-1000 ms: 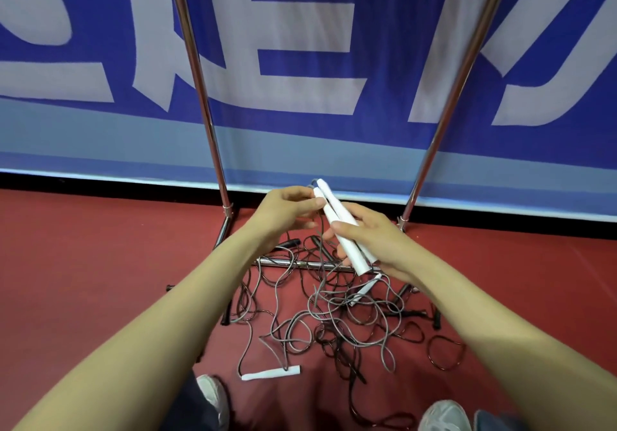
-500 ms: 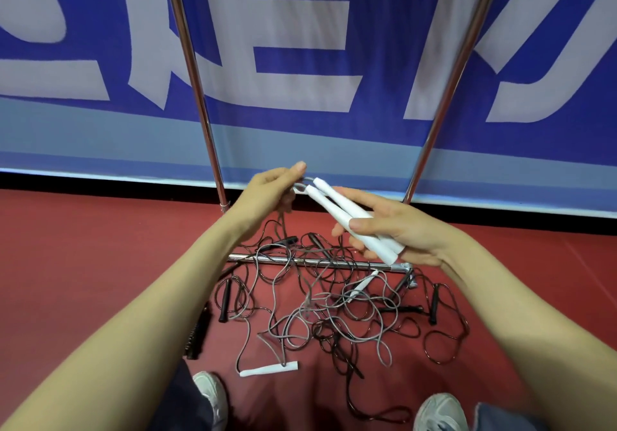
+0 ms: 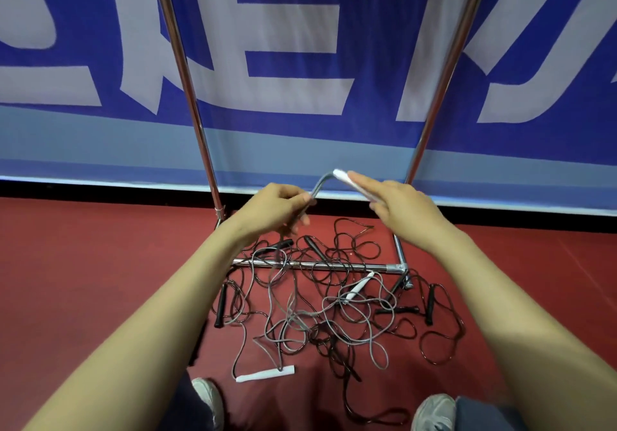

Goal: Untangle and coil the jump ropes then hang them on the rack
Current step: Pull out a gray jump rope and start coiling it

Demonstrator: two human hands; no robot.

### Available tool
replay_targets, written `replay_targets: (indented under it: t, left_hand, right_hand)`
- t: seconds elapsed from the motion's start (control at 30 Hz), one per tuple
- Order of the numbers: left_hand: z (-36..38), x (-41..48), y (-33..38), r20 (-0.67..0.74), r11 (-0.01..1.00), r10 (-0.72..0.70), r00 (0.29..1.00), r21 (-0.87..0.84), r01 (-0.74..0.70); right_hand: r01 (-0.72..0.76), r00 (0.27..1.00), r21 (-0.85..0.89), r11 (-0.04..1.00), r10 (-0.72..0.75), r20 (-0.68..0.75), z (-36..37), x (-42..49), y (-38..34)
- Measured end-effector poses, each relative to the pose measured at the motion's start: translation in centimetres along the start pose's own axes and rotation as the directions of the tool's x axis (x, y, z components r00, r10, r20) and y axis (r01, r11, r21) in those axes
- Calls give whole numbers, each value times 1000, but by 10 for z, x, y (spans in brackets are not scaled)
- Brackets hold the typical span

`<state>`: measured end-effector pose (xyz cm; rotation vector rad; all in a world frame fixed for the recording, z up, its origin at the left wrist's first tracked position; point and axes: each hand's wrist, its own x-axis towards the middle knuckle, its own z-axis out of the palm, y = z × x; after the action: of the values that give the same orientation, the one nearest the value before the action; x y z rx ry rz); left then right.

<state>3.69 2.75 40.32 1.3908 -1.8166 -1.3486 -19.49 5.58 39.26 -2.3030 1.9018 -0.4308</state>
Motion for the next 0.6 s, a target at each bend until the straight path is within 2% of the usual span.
replay_targets:
  t: [0.07,0.13,0.17,0.23,0.3,0.37,0.47,0.6]
  left_hand:
    - [5,-4,9,140,980,-14,990,-195,41]
    - [15,-8,15,202,960,20,979,-276,37]
    - [22,-10,16,204,949,52,978,-314,15]
    - [35,-9,16,151,913,131,980,-404,-59]
    - [44,-6,13,7,868,161,987,-476,-138]
    - [49,-4,9,-155,839,119,981,-512,-183]
    - [54,-5,4,-272,863,90,958,-460,-211]
    - [52,-5,0,-366,890,68,928,-399,-223]
  right_hand:
    - [-90,985,146,985,109,-134,2,5,2]
    - [-110,961,472,875,215,-174,6,10,-1]
    - [-96,957,639,764,248,-153,9,11,-6]
    - [-54,957,904,423,280,-73,23,14,-21]
    - [-36,957,997,63,288,16,31,18,-37]
    - [-40,957,987,-154,278,82,35,22,-49]
    - [-42,945,960,-275,302,128,38,24,-58]
    - [-48,949,960,-275,288,130,41,24,-68]
